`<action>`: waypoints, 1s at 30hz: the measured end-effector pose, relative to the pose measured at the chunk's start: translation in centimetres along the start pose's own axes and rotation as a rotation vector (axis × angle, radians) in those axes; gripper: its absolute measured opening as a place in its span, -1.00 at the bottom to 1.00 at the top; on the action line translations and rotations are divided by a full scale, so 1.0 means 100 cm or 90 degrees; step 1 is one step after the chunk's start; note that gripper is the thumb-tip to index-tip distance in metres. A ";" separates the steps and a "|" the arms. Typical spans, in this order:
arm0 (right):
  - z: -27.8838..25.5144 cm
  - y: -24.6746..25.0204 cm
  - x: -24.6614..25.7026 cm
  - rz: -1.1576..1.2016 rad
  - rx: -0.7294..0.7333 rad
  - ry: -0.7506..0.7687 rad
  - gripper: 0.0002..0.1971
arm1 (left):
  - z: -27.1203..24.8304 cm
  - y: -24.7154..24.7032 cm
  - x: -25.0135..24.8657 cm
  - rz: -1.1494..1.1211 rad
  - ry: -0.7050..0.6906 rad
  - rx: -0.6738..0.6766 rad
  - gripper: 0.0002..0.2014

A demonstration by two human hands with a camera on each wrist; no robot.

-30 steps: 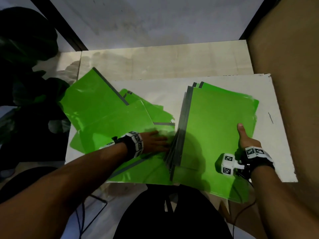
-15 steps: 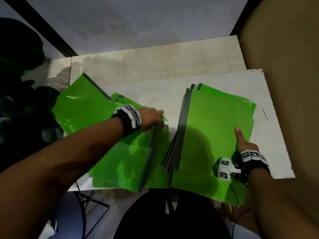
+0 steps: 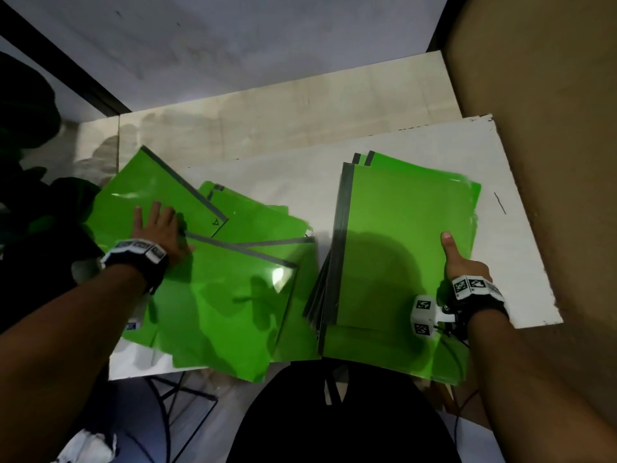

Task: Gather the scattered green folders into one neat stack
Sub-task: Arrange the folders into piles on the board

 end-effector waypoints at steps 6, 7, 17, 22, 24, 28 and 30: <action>0.003 0.001 -0.001 -0.019 -0.005 0.000 -0.06 | -0.056 -0.022 -0.103 -0.045 -0.331 0.000 0.19; 0.003 0.001 -0.001 -0.021 -0.004 0.001 -0.05 | -0.060 -0.022 -0.117 -0.046 -0.335 -0.008 0.19; 0.000 0.001 -0.001 -0.043 0.001 -0.002 0.04 | -0.051 0.000 -0.148 -0.100 -0.192 0.046 -0.19; 0.001 0.001 -0.001 -0.049 0.000 0.003 0.13 | -0.058 -0.006 -0.153 -0.097 -0.202 0.062 -0.23; 0.000 0.000 -0.002 -0.049 0.004 -0.001 0.12 | -0.061 -0.002 -0.152 -0.111 -0.219 0.064 -0.25; 0.000 0.000 -0.001 -0.050 0.005 0.000 0.11 | -0.064 -0.004 -0.147 -0.139 -0.273 0.144 -0.23; 0.001 0.000 -0.001 -0.048 0.004 0.000 0.09 | -0.065 -0.004 -0.143 -0.143 -0.291 0.177 -0.30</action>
Point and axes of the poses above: each hand's wrist, its own z-axis towards the middle knuckle, its own y-axis out of the back of the hand, x = y × z, the point moved 10 cm from there along z, towards the middle knuckle, and after that the axes turned 15 degrees about y, right-handed, at the moved point
